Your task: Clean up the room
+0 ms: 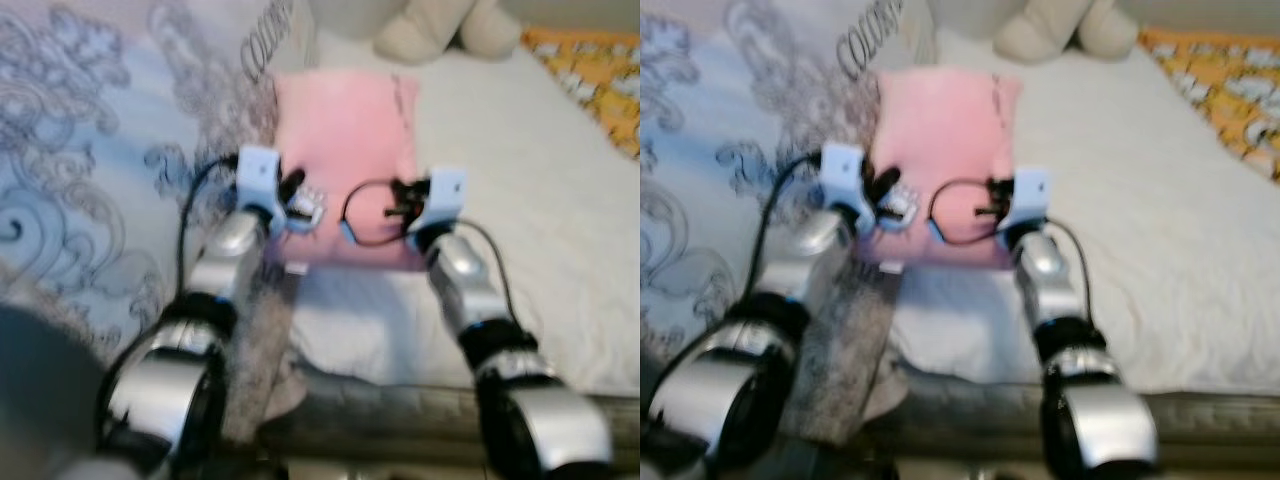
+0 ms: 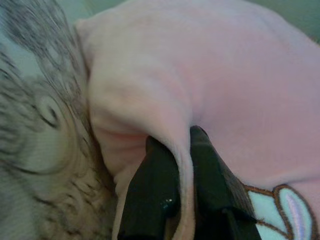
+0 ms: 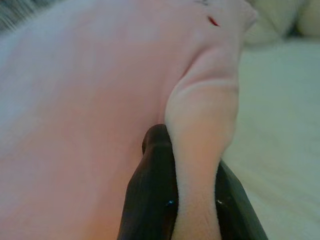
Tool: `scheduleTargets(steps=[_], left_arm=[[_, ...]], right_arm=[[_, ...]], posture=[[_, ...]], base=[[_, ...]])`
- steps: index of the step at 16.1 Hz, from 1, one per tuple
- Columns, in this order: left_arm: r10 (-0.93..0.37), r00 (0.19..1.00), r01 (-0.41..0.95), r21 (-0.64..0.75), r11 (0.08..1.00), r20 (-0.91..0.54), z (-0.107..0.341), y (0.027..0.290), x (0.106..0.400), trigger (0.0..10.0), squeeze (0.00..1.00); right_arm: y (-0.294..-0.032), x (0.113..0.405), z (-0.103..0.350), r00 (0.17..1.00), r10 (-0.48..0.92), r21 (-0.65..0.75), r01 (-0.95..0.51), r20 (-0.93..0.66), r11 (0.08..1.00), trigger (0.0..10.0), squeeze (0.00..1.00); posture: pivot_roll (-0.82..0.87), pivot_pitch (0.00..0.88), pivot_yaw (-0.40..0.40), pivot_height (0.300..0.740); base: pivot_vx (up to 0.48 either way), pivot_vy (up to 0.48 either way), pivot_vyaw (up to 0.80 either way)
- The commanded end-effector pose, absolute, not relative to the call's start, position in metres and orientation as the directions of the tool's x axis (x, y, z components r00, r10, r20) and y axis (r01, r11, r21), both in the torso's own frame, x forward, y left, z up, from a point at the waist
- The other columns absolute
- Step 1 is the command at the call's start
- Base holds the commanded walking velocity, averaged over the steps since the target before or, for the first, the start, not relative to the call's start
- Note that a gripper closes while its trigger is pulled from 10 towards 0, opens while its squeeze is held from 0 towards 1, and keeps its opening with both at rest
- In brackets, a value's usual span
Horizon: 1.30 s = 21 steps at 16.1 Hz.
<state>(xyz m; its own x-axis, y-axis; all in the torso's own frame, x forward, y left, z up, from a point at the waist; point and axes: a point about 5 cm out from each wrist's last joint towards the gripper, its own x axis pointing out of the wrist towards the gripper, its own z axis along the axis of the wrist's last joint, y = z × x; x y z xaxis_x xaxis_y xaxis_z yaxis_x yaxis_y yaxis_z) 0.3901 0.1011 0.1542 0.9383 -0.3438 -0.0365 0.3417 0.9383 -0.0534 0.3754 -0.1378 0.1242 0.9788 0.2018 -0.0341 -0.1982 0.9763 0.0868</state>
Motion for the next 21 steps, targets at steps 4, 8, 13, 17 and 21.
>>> scheduleTargets(steps=[4, 8, 13, 17, 21], left_arm=[[-0.251, 0.962, 0.242, -0.092, 0.966, -0.109, 0.146, 0.115, 0.395, 10.0, 0.0], [-0.212, 0.968, 0.201, -0.096, 0.975, -0.131, 0.144, 0.117, 0.396, 10.0, 0.0], [-0.169, 0.971, 0.157, -0.083, 0.984, -0.17, 0.134, 0.124, 0.394, 10.0, 0.0], [-0.146, 0.966, 0.13, -0.089, 0.987, -0.212, 0.118, 0.118, 0.387, 10.0, 0.0], [-0.15, 0.962, 0.126, -0.113, 0.986, -0.23, 0.114, 0.111, 0.385, 10.0, 1.0]], right_arm=[[-0.147, 0.383, 0.125, 0.985, 0.145, 0.079, -0.138, -0.088, 0.987, 10.0, 0.0], [-0.148, 0.385, 0.127, 0.985, 0.149, 0.037, -0.146, -0.092, 0.989, 10.0, 0.0], [-0.151, 0.385, 0.126, 0.993, 0.096, -0.018, -0.097, -0.074, 0.995, 10.0, 0.0], [-0.151, 0.383, 0.119, 0.987, 0.101, -0.069, -0.11, -0.124, 0.991, 10.0, 0.0], [-0.157, 0.377, 0.105, 0.979, 0.085, -0.088, -0.103, -0.186, 0.991, 10.0, 0.51]], posture=[[-0.03, 0.102, 0.002, 0.74], [-0.04, 0.158, -0.003, 0.74], [-0.03, 0.196, -0.041, 0.74], [-0.02, 0.201, -0.051, 0.74], [-0.02, 0.206, -0.052, 0.74]], base=[[0.0, 0.0, 0.0], [0.0, 0.0, 0.0], [0.0, 0.0, 0.0], [0.0, 0.0, 0.0], [0.0, 0.0, 0.0]])
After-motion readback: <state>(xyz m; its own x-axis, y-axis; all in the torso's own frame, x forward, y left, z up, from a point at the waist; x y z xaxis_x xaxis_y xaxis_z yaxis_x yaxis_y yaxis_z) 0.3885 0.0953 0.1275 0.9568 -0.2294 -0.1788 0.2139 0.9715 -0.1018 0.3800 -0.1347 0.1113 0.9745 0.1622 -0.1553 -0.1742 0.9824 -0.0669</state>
